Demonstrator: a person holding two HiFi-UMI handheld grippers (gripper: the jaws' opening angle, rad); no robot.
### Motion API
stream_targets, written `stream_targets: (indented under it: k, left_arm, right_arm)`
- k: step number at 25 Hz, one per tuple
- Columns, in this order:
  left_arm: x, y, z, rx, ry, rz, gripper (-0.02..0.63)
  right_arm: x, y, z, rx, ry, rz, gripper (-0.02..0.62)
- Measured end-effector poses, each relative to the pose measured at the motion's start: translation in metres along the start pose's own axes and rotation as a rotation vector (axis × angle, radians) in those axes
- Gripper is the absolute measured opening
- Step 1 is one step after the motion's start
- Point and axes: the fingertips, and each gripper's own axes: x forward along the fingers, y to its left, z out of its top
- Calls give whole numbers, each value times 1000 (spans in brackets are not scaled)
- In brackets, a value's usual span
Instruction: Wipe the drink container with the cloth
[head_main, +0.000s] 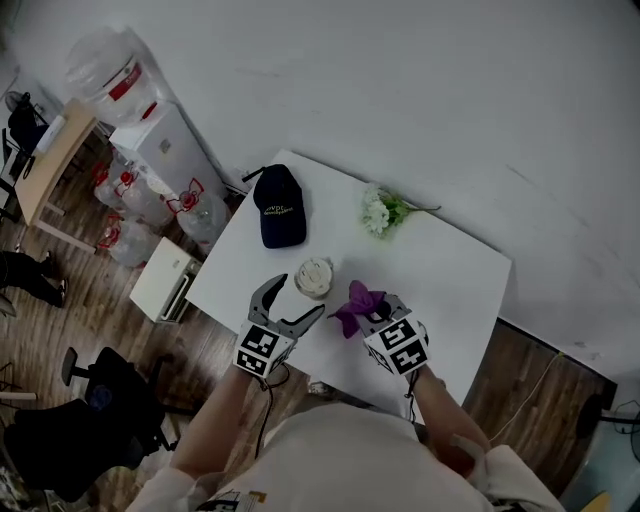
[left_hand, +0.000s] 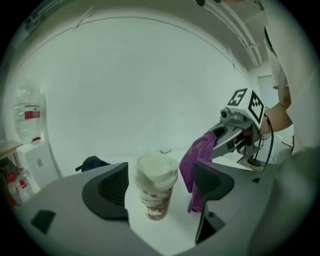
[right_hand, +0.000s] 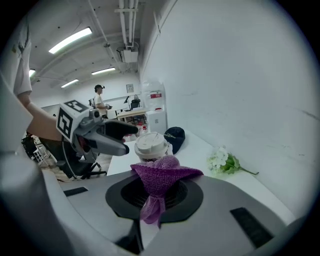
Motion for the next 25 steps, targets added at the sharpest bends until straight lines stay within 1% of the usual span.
stream_targets:
  k: [3, 5, 9, 12, 15, 20, 22, 25]
  left_arm:
    - [9, 2, 38, 50, -51, -29, 402]
    - [20, 2, 49, 68, -44, -59, 402]
    - [41, 6, 40, 85, 31, -82, 402]
    - [48, 7, 25, 43, 81, -85, 402]
    - [52, 9, 16, -6, 88, -71, 402]
    - [50, 12, 14, -21, 81, -71, 402]
    - [50, 12, 15, -25, 83, -72, 402]
    - [53, 12, 14, -36, 90, -78, 402]
  right_arm:
    - [2, -3, 6, 22, -64, -27, 60]
    - [6, -3, 6, 34, -78, -27, 60]
    - [18, 3, 4, 29, -63, 7, 60]
    - [24, 9, 2, 34, -48, 39, 60]
    - [31, 8, -3, 22, -41, 48, 61]
    - [46, 10, 5, -31, -44, 76, 61]
    - [57, 13, 6, -84, -27, 105, 63]
    - [75, 13, 1, -194, 25, 133, 63]
